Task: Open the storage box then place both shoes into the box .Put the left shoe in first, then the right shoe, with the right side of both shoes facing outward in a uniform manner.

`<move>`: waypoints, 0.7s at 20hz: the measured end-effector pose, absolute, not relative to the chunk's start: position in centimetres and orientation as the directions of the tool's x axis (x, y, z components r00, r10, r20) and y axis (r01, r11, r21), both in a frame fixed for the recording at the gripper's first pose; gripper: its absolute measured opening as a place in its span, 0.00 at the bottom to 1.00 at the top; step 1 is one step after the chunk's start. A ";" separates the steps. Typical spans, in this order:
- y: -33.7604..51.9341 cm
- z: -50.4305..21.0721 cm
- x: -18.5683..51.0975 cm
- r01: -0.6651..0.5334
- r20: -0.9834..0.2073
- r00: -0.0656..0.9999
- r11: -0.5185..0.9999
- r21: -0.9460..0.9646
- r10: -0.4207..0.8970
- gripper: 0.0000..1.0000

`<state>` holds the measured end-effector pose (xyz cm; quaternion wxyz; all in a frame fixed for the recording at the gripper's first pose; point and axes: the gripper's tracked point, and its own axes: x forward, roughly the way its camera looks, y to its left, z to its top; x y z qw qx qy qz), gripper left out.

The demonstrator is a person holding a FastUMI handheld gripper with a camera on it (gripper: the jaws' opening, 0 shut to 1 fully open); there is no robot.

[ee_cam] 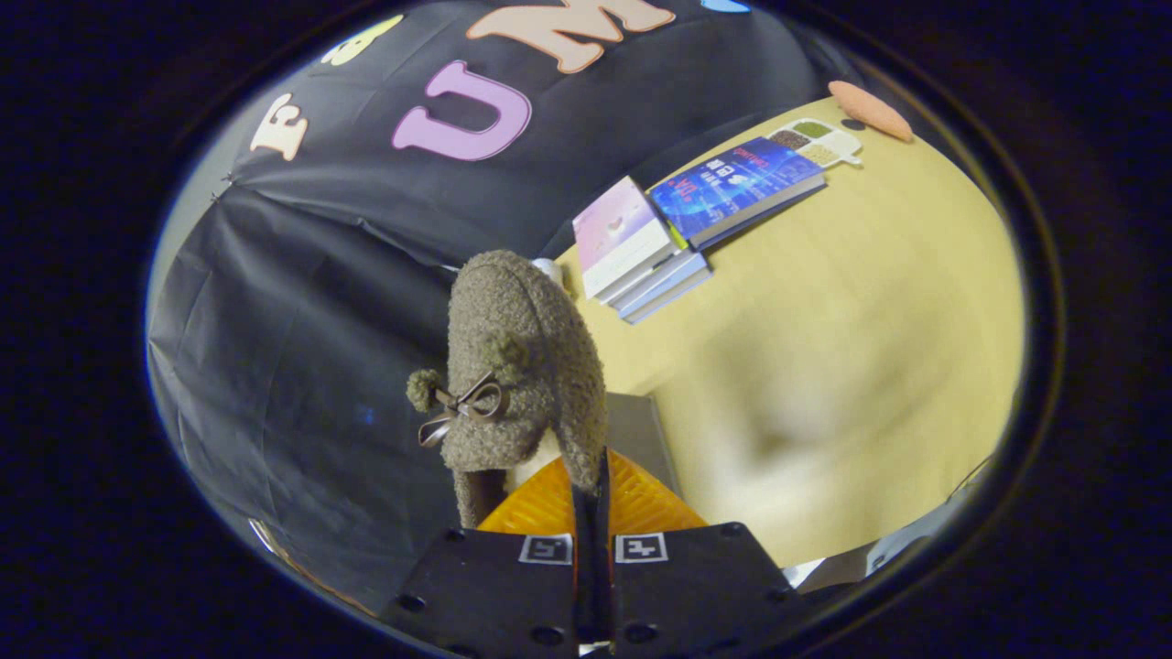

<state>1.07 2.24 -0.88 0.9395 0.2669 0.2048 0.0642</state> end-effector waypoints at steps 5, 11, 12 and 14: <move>7.4 -3.3 2.0 -0.013 -0.388 0.889 0.860 0.509 0.243 0.04; 11.5 -6.9 2.9 0.010 -0.469 0.854 0.893 0.450 0.227 0.04; 11.8 -7.6 3.0 0.022 -0.485 0.849 0.903 0.428 0.209 0.04; 11.6 -8.8 3.5 0.054 -0.515 0.842 0.924 0.378 0.161 0.04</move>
